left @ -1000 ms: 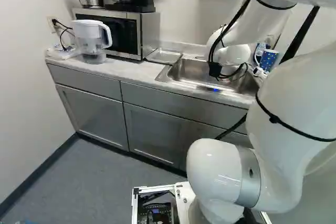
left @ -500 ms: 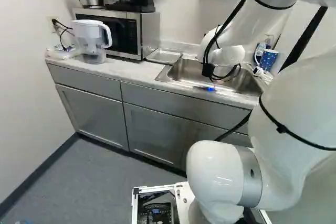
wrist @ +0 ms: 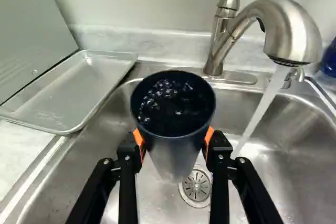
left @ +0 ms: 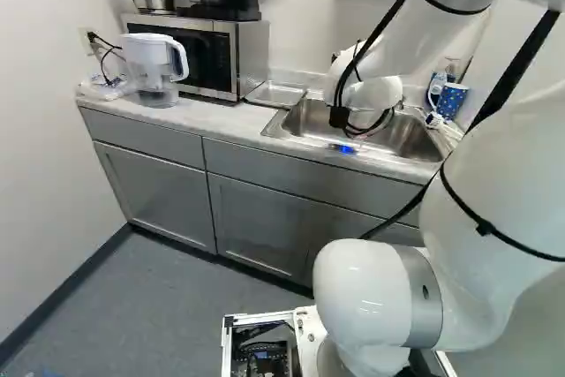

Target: Rinse the cup and place it in the tray

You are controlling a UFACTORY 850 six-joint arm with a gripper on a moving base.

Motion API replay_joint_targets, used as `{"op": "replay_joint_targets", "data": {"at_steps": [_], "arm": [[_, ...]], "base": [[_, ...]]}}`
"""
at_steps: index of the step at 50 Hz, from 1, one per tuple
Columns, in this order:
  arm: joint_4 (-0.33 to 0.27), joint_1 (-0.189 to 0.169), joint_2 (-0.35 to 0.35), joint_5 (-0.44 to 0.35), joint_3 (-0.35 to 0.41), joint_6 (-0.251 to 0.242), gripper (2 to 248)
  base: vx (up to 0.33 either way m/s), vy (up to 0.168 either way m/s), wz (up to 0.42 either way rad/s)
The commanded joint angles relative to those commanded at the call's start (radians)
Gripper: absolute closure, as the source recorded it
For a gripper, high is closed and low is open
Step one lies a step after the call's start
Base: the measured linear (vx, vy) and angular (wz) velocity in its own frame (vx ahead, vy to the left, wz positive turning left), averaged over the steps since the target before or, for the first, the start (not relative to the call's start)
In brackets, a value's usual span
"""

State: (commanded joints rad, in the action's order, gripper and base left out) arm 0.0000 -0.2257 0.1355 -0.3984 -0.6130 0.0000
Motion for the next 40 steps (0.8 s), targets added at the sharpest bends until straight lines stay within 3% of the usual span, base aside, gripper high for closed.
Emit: {"op": "replay_joint_targets", "data": {"at_steps": [40], "arm": [[0.0,0.036,-0.008,0.028,-0.096,0.0,126]], "base": [[0.0,0.0,0.0]]}}
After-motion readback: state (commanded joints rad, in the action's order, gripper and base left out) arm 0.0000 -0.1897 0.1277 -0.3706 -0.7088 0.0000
